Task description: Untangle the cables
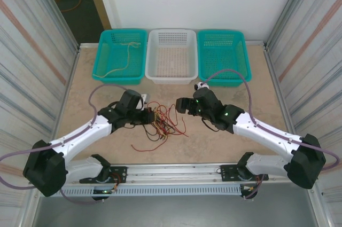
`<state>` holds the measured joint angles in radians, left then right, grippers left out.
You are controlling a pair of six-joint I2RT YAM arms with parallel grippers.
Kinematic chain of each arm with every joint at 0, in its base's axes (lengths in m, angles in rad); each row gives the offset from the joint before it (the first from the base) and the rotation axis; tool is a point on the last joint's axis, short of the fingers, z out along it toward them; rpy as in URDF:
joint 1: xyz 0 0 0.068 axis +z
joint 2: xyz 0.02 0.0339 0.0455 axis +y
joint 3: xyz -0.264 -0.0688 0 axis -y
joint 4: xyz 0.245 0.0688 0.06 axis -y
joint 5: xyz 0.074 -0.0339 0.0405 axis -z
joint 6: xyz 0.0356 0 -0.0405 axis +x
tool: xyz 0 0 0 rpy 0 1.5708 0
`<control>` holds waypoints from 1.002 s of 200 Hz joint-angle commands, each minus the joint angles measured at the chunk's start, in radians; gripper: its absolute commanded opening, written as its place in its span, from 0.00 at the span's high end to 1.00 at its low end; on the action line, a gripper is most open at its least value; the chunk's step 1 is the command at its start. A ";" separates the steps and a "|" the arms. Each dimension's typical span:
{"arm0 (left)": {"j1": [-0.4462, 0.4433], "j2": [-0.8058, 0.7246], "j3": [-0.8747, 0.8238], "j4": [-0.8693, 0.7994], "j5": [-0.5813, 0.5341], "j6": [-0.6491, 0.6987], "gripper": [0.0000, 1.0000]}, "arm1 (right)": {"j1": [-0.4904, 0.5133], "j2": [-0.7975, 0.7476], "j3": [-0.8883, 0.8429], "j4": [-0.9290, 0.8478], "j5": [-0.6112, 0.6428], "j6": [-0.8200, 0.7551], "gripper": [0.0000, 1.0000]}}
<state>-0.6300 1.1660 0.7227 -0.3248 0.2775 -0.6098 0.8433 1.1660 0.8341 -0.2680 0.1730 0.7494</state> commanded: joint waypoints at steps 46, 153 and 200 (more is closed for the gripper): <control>-0.047 -0.083 0.293 -0.055 0.056 0.040 1.00 | 0.004 -0.051 0.029 0.026 -0.108 -0.076 0.10; -0.047 -0.216 0.500 -0.143 0.017 0.132 1.00 | 0.012 0.052 0.052 0.073 -0.220 -0.078 0.20; -0.027 -0.253 0.535 -0.114 -0.093 0.126 1.00 | 0.013 0.168 0.075 0.054 -0.240 -0.062 0.26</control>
<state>-0.6708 0.9428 1.2201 -0.4774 0.2493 -0.4965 0.8474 1.3033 0.8909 -0.2062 -0.0574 0.6876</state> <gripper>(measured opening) 0.076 0.753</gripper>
